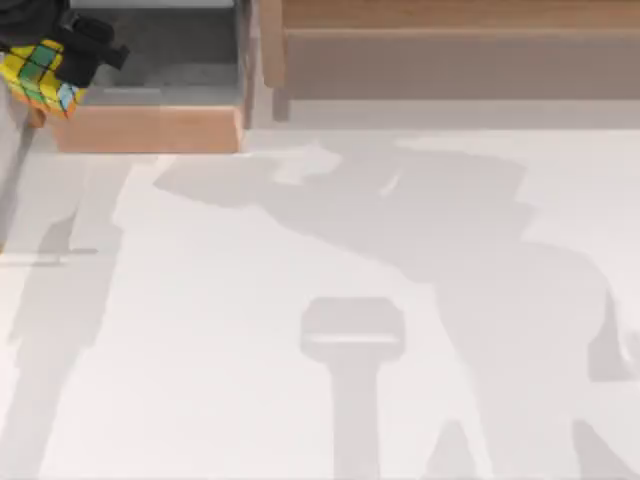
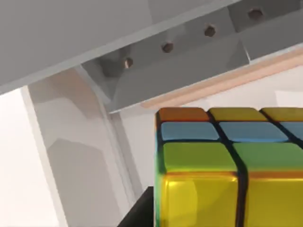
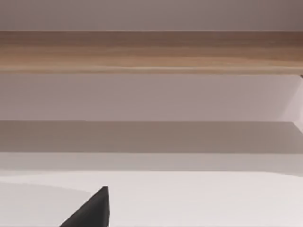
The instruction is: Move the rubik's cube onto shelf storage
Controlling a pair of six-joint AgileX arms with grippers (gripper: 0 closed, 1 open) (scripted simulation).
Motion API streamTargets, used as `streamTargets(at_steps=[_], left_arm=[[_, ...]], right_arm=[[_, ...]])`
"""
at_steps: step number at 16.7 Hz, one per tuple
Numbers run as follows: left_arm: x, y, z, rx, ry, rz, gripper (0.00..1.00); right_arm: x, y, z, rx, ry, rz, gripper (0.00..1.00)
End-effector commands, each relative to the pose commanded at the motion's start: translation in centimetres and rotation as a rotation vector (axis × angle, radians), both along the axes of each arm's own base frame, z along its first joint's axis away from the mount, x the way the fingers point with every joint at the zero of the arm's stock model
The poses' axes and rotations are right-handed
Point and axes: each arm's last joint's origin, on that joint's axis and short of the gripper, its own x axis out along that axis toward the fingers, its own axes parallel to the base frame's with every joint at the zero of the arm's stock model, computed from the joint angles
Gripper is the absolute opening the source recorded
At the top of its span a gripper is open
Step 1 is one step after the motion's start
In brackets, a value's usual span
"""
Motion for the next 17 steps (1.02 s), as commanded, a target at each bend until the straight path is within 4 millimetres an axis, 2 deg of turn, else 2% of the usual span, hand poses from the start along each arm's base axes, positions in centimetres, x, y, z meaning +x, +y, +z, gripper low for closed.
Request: streamTargets(at_steps=[2,4,6,8,10,13,15,17], left_arm=[[-2.1,-7.1,-2.1,0.043,-0.027,-0.155,0.00],[-5.4,-13.7,-4.2,0.080,-0.073,-0.311,0.00],[-9.6,-19.2,-6.0,0.104,-0.139,-0.455,0.00],[-14.1,-23.7,-7.7,0.110,-0.217,-0.580,0.00],[-18.6,-27.2,-9.1,0.092,-0.306,-0.681,0.00],[-24.2,-31.0,-9.8,0.002,-0.464,-0.765,0.00],[-26.9,-32.9,-9.4,-0.101,-0.577,-0.770,0.00],[-28.7,-34.5,-8.2,-0.231,-0.688,-0.732,0.00]], right_arm=[[0.0,0.0,0.0,0.000,0.000,0.000,1.00],[0.0,0.0,0.0,0.000,0.000,0.000,1.00],[0.0,0.0,0.0,0.000,0.000,0.000,1.00],[0.0,0.0,0.0,0.000,0.000,0.000,1.00],[0.0,0.0,0.0,0.000,0.000,0.000,1.00],[0.0,0.0,0.0,0.000,0.000,0.000,1.00],[0.0,0.0,0.0,0.000,0.000,0.000,1.00],[0.0,0.0,0.0,0.000,0.000,0.000,1.00]])
